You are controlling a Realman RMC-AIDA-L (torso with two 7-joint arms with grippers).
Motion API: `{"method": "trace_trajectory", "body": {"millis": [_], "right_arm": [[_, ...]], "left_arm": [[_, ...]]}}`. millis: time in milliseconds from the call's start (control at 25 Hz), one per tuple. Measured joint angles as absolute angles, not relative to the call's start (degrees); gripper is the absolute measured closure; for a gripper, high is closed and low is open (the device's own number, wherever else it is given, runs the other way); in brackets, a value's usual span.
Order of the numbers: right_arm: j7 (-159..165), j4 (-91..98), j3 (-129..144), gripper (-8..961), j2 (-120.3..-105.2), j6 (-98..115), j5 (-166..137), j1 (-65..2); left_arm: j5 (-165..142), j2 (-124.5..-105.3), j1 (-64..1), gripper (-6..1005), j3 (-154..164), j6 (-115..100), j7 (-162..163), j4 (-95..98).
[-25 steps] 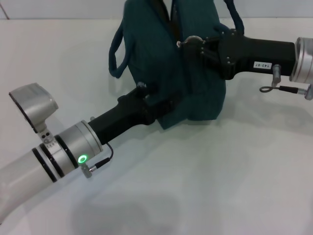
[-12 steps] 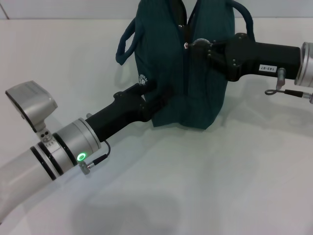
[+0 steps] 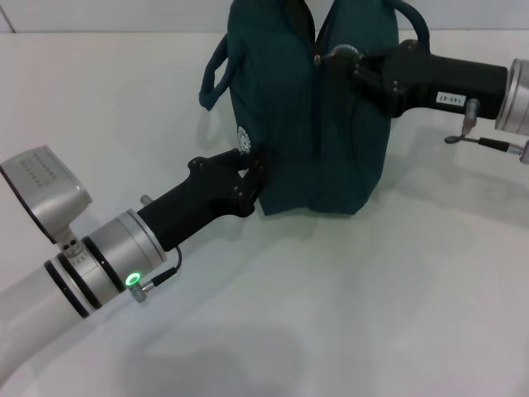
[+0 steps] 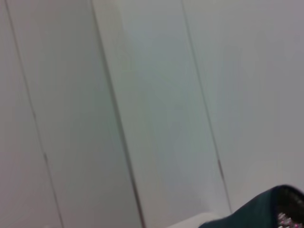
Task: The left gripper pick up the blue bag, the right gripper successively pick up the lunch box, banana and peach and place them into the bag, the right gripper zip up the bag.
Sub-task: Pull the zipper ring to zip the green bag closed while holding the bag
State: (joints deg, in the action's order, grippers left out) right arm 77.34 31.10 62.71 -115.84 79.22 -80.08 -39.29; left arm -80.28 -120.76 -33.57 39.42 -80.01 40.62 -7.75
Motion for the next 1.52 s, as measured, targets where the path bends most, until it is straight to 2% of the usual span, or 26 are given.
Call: {"method": "trace_trajectory", "body": {"millis": [80,280,1120,1520], "right_arm": [[77.3,31.1,62.7,945,-115.84,78.7,-79.4,-39.3],[77.3,31.1,63.0,945,-115.84,78.4,-78.6,-39.3],[77.4,30.5,63.0,944,-115.85,78.5,-75.4,-38.8],[77.8,29.5,66.9,945,-115.86,87.8,-75.4,-37.5]], "left_arm": [[-80.4,-120.76,-33.3,850,39.5,-80.0,40.2,-7.9],[-80.4,-120.76,-33.1,948,39.5,-80.1,40.1,-7.9],[-82.1,-120.59,-29.7,951,40.6,-81.0,38.2,-7.0],[-75.9,-120.33,-24.5,952,39.9,-87.7,38.6,-3.4]]}}
